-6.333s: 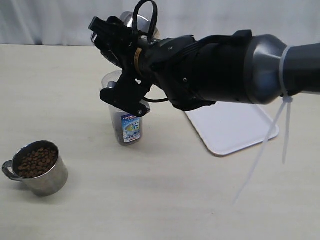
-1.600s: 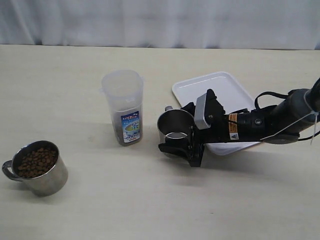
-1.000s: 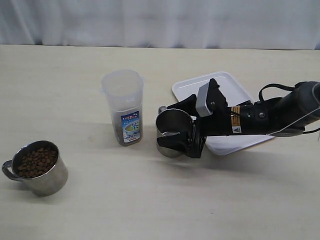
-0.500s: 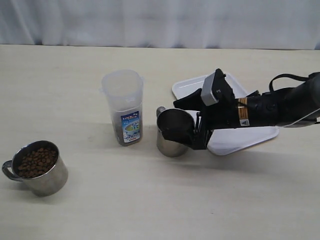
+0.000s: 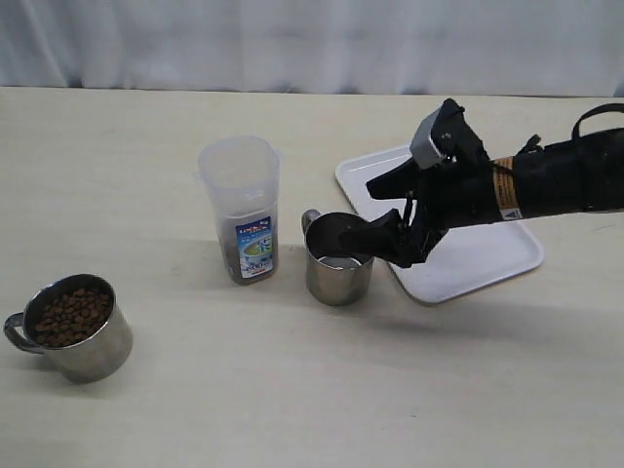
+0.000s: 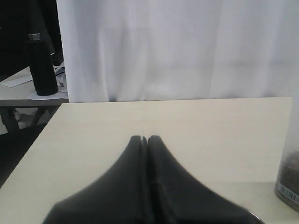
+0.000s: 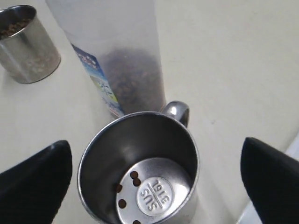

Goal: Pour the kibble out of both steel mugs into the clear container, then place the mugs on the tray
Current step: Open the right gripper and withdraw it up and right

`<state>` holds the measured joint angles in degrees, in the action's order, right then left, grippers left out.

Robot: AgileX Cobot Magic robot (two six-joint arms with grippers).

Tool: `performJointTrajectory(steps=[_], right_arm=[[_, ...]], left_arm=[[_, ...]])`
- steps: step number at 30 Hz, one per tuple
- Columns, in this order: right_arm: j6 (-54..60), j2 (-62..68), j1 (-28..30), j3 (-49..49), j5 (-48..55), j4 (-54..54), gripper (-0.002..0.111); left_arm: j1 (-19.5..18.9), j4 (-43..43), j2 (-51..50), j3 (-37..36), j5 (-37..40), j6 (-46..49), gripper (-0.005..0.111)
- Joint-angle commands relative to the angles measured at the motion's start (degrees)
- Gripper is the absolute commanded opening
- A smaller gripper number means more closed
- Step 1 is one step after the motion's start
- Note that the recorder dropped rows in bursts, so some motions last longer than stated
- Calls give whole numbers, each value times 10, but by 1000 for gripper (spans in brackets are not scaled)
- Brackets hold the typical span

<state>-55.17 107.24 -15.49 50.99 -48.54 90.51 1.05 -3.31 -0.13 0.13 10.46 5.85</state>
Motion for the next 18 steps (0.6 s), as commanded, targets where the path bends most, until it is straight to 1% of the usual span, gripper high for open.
performJointTrajectory(steps=[1,7,9,12,15,18], right_arm=[[-91,-48,3,2,41,25,87],[-231,-114,3,2,89,62,86],[-276,-135,3,1,116,83,81],[-301,-173,3,-15,149,94,61],[-301,-211,3,-39,182,86,32],[-298,-257,3,-75,225,52,4]], left_arm=[[1,3,1,-1,-5,-1,0],[1,3,1,-1,-5,-1,0],[1,3,1,-1,-5,-1,0],[1,3,1,-1,-5,-1,0],[1,3,1,-1,-5,-1,0],[1,3,1,-1,-5,-1,0]])
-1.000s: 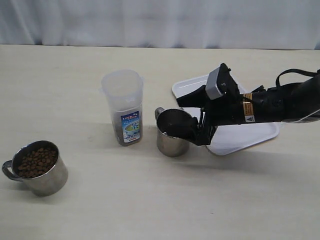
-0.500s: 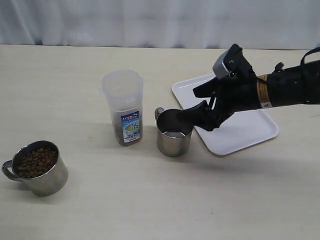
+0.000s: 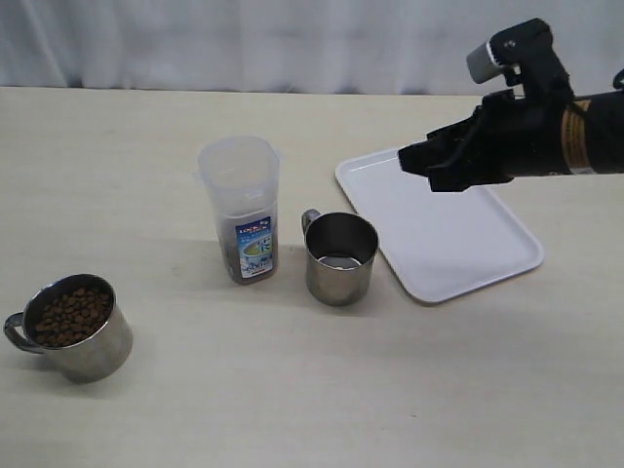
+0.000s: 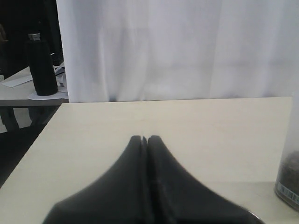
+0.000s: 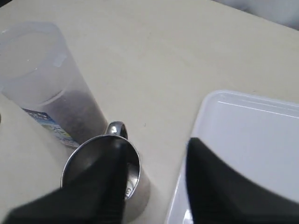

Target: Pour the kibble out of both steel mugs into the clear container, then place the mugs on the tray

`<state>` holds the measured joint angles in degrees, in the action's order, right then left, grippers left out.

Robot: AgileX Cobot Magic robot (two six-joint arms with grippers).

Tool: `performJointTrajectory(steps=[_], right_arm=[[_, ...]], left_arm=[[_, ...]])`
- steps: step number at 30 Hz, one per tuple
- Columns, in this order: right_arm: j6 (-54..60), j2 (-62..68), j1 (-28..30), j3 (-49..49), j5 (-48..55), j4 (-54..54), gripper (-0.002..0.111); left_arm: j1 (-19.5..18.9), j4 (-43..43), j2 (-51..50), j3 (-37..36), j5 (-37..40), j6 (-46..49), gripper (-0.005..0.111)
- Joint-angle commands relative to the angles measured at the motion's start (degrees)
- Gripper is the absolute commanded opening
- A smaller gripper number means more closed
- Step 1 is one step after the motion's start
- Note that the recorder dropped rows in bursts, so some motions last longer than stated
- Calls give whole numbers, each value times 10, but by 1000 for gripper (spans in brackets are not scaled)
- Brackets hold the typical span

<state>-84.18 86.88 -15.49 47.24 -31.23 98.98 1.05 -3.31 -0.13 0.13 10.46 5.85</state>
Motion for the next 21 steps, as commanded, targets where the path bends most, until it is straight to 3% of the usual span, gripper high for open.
performJointTrajectory(steps=[1,7,21], right_arm=[[-6,-67,3,-52,65,-45,4],[28,-182,3,-154,158,-127,4],[4,-628,3,-435,270,-206,4]], left_arm=[[1,3,1,-1,-5,-1,0],[1,3,1,-1,-5,-1,0],[1,3,1,-1,-5,-1,0]])
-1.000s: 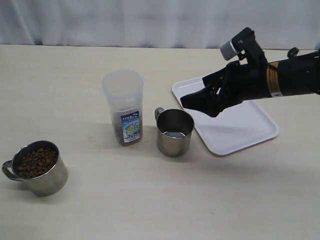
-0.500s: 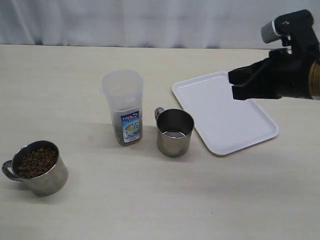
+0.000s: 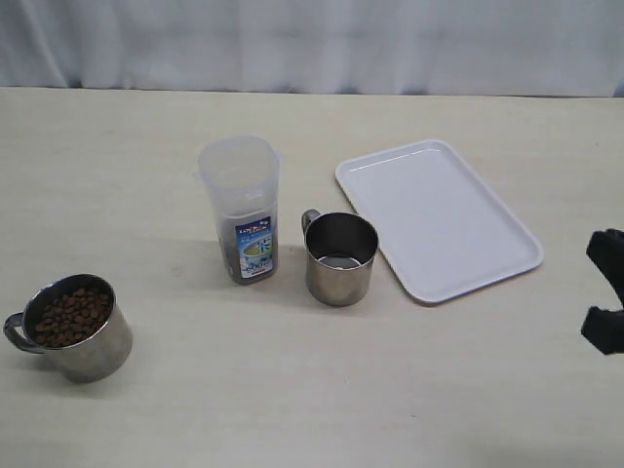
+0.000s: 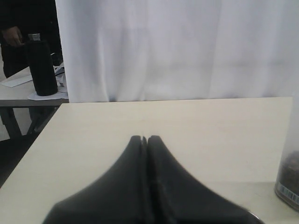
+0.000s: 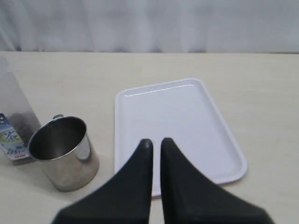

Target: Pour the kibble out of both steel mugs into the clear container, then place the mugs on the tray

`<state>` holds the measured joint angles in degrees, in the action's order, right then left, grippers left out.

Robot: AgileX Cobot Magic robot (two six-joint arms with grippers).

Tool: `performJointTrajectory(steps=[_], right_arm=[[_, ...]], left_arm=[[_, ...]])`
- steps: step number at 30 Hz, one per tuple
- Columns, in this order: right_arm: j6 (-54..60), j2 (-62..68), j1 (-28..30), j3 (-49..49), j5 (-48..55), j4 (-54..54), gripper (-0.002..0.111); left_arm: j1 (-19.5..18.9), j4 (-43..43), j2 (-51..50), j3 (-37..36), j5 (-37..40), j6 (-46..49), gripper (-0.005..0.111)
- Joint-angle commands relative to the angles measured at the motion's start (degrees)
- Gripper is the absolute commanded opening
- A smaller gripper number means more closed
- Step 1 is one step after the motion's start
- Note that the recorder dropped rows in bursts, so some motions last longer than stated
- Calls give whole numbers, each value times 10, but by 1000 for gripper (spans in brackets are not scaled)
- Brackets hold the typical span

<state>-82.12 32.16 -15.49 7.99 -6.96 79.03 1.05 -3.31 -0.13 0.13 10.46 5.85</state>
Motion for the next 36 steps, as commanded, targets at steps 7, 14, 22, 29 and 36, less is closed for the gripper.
performJointTrajectory(steps=[7,14,22,29,36], right_arm=[[-17,-213,3,-80,8,-7,4],[-25,-238,3,-80,8,-8,4],[-25,-238,3,-80,8,-8,4],[-25,-258,8,-80,9,-8,4],[-47,-322,15,-80,9,-8,4]], left_arm=[[1,3,1,-1,-5,-1,0],[1,3,1,-1,-5,-1,0],[1,3,1,-1,-5,-1,0],[1,3,1,-1,-5,-1,0],[1,3,1,-1,-5,-1,0]])
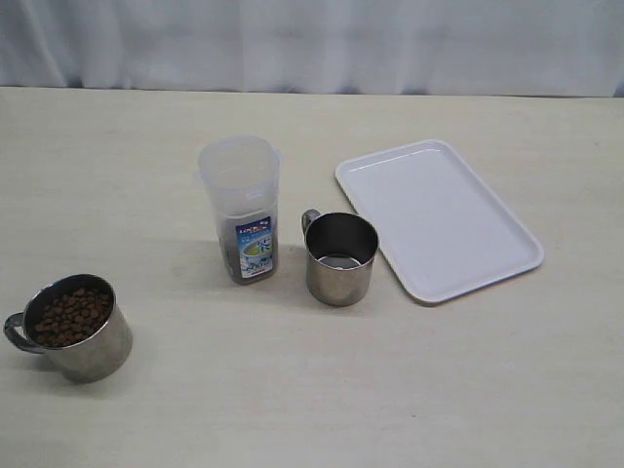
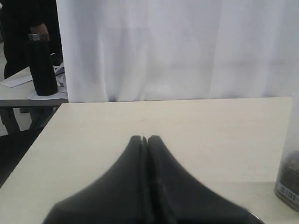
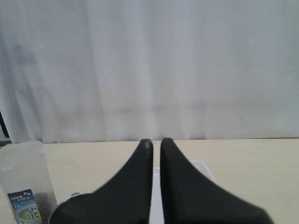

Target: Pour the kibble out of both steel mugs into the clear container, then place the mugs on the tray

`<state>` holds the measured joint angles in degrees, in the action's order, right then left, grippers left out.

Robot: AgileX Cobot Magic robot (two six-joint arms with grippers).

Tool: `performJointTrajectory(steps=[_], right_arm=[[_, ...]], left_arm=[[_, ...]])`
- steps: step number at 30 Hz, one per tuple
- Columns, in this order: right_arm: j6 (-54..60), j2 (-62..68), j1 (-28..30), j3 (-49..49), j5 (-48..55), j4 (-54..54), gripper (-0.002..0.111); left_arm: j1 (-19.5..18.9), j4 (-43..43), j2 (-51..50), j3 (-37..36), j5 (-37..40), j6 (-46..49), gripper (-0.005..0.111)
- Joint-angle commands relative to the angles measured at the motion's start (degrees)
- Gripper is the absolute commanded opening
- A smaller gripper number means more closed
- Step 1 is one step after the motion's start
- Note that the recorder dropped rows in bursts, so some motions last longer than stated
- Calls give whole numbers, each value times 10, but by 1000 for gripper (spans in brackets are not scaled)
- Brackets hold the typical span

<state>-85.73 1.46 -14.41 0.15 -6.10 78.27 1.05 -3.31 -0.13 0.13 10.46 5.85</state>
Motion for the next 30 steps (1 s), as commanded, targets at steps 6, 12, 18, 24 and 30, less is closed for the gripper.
performJointTrajectory(steps=[6,12,18,24,30], right_arm=[[25,-15,3,-2,13,-16,4],[750,-15,4,-2,162,-694,4],[797,-15,70,-2,146,-735,4],[812,-15,95,-2,154,-749,4],[837,-15,99,-2,155,-779,4]], left_arm=[[1,3,1,-1,-4,-1,0],[1,3,1,-1,-4,-1,0],[1,3,1,-1,-4,-1,0],[1,3,1,-1,-4,-1,0],[1,3,1,-1,-6,-1,0]])
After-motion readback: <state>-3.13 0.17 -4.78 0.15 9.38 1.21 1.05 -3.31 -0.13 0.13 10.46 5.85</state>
